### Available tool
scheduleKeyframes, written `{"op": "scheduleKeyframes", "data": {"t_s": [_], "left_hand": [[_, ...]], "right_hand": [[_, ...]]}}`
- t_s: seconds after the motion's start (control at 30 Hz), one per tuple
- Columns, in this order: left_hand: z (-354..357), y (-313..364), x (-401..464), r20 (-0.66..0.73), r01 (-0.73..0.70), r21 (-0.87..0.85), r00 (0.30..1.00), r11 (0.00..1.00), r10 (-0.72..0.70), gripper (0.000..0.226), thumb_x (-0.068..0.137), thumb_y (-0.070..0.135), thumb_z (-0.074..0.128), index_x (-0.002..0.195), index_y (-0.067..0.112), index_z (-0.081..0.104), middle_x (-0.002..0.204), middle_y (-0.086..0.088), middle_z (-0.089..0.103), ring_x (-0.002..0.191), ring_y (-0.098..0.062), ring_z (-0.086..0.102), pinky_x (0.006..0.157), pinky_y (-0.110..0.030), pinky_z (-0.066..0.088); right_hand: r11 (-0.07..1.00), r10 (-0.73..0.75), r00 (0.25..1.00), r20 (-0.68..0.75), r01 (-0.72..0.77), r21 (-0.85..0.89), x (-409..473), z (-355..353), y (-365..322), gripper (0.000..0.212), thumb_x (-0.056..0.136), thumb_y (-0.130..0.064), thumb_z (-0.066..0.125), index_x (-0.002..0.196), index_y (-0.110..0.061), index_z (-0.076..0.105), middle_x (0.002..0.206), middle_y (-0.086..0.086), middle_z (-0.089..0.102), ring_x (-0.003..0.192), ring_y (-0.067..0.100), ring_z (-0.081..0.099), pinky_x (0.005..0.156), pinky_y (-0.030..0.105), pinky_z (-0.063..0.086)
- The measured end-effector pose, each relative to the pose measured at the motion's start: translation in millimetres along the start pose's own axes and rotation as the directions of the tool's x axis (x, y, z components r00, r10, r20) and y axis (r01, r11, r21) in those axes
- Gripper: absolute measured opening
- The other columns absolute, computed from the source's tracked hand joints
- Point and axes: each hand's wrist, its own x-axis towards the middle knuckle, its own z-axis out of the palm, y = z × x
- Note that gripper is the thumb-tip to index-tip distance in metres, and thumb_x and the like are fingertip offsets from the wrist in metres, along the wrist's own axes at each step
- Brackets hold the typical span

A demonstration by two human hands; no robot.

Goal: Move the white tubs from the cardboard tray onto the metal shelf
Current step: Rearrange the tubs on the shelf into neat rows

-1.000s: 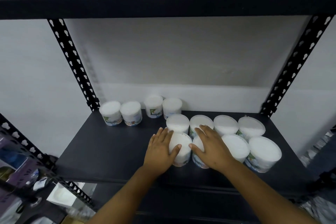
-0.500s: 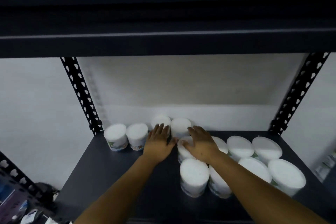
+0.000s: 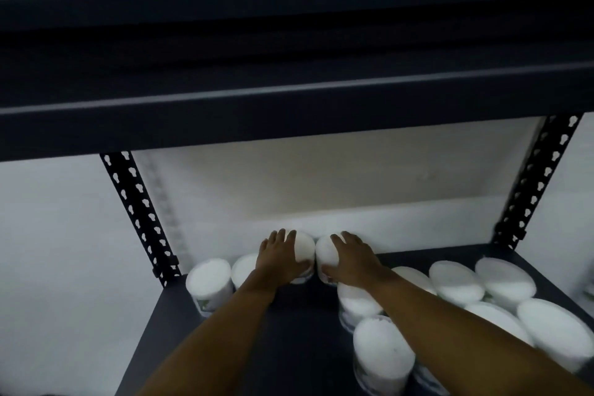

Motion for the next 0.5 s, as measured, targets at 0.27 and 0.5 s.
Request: {"op": "scheduleKeyframes", "data": {"t_s": [0.27,0.5], "left_hand": [[7.5,-11.8,15.6,0.113,0.023,-0.05,0.993,0.998,-0.017,0.084,0.074,0.057,0.065,0.141,0.02,0.032,0.141,-0.008,0.04,0.122,-0.027,0.047,0.099,-0.039,0.042],[9.2,-11.0,19.5,0.125,0.043,-0.098,0.992,0.994,-0.03,0.083,0.075,0.052,0.066,0.143,0.021,0.03,0.139,-0.01,0.04,0.123,-0.029,0.042,0.099,-0.038,0.037]], "right_hand": [[0.996,0.088,0.996,0.023,-0.088,0.018,19.9,12.3,-7.7,0.086,0.072,-0.059,0.067,0.14,-0.022,0.031,0.142,0.013,0.031,0.126,0.032,0.035,0.103,0.041,0.036],[0.988,0.142,0.99,0.021,-0.143,0.054,24.6,15.5,-8.9,0.078,0.074,-0.049,0.068,0.14,-0.025,0.033,0.135,0.014,0.037,0.123,0.032,0.035,0.101,0.038,0.036]]}}
